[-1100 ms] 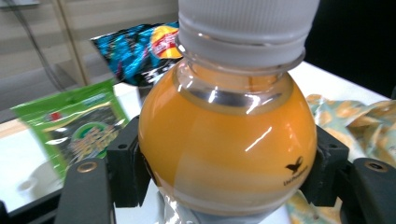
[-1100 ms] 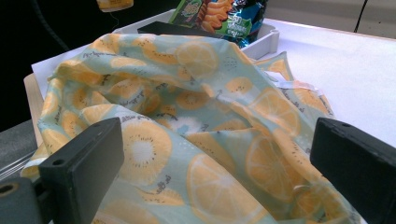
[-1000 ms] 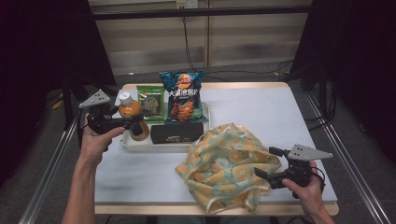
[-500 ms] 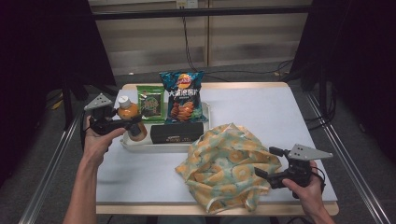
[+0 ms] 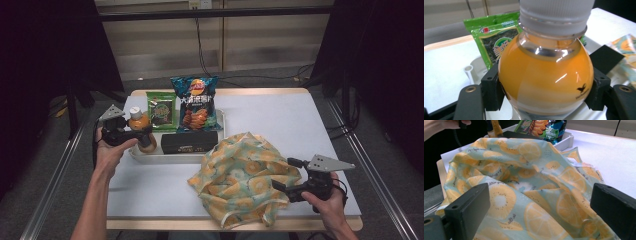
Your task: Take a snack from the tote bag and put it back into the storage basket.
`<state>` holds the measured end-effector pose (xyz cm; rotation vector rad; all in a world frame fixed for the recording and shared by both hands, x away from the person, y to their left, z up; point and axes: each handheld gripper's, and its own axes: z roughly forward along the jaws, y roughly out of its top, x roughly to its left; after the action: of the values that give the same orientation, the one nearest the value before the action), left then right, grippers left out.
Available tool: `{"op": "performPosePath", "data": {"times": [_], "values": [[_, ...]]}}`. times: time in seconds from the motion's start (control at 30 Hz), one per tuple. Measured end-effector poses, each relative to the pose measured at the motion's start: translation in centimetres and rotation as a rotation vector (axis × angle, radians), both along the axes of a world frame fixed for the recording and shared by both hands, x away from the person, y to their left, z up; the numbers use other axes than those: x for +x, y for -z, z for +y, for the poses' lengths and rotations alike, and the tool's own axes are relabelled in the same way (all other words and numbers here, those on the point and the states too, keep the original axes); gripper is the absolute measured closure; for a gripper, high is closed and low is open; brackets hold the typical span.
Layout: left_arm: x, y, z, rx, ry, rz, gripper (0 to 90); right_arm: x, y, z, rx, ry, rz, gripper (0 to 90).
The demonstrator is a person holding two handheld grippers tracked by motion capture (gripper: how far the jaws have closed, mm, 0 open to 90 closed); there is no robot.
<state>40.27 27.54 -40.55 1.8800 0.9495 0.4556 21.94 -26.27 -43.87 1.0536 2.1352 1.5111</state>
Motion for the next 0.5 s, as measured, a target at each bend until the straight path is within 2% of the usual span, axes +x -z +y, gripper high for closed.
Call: {"op": "performPosePath", "data": {"times": [0.1,0.17,0.27,0.33,0.43,0.5], "values": [[0.3,0.5,0.1,-0.008,-0.018,0.012,31.1,0.0,0.1,0.0,-0.002,-0.003,0.005,2.6],[0.4,0.8,0.2,-0.009,-0.027,0.005,31.1,0.0,0.1,0.1,0.000,-0.005,0.006,2.6],[0.4,1.2,0.0,0.011,-0.020,0.020,31.0,0.1,0.1,0.0,-0.004,-0.007,0.002,2.7],[0.5,1.4,0.0,0.003,-0.022,0.033,31.1,0.1,0.1,0.1,-0.004,-0.008,0.004,3.1],[0.4,1.6,-0.1,0.012,-0.022,0.029,31.0,0.0,0.1,0.1,-0.004,-0.001,0.006,3.4],[0.3,1.6,0.0,0.002,-0.034,0.034,31.0,0.0,0.1,0.1,-0.005,-0.003,0.003,3.4]]}}
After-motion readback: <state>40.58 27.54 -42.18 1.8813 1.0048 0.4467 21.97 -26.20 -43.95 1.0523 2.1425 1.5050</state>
